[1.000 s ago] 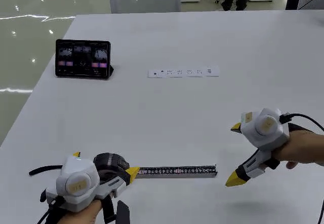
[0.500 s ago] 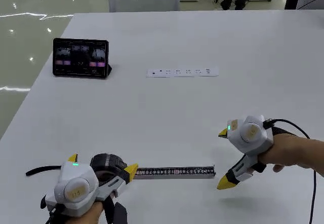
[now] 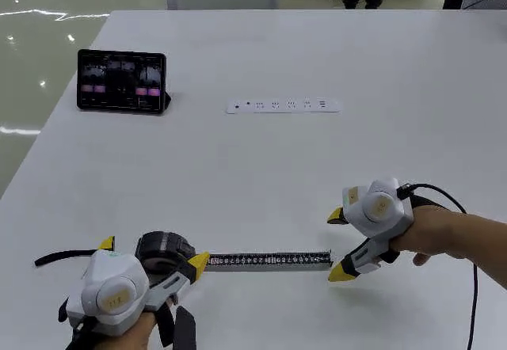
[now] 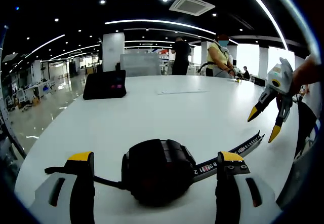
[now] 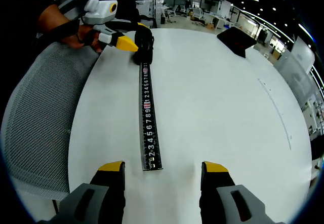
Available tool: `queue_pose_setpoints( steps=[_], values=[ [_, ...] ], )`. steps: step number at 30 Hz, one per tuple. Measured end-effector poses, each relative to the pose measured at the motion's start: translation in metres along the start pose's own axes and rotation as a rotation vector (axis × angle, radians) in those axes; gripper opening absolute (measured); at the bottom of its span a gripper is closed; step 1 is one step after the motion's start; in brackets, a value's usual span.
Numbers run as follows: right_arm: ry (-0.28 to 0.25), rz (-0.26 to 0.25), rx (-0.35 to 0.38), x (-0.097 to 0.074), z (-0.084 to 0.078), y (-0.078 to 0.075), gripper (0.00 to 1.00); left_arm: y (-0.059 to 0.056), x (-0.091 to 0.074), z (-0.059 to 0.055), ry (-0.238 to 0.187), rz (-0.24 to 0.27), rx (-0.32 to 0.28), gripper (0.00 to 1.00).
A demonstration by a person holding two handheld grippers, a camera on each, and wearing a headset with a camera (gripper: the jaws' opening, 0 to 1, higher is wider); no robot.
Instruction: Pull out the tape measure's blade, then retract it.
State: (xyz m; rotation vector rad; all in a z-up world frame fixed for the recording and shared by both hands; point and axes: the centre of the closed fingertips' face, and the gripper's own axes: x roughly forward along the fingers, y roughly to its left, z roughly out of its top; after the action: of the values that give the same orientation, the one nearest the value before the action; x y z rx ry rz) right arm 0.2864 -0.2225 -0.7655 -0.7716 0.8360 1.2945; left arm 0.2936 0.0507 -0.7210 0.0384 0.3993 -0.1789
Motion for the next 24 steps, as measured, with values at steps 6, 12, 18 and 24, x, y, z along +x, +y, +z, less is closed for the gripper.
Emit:
queue_pose_setpoints(
  steps=[6,12,18,24],
  values=[
    [0.016,0.015,-0.024,0.004,-0.002,0.005,0.45,-0.003,0.001,0.001,-0.003,-0.013,0.008,0.99],
    [0.028,0.026,-0.043,0.007,-0.002,0.010,0.35,-0.004,0.001,0.000,-0.001,-0.017,0.001,0.99],
    [0.047,0.040,-0.064,0.011,-0.005,0.013,0.29,0.000,0.001,0.000,-0.004,-0.004,-0.025,0.99],
    [0.054,0.044,-0.062,0.011,-0.006,0.013,0.19,0.003,0.003,0.002,-0.007,0.017,-0.034,0.99]
  ],
)
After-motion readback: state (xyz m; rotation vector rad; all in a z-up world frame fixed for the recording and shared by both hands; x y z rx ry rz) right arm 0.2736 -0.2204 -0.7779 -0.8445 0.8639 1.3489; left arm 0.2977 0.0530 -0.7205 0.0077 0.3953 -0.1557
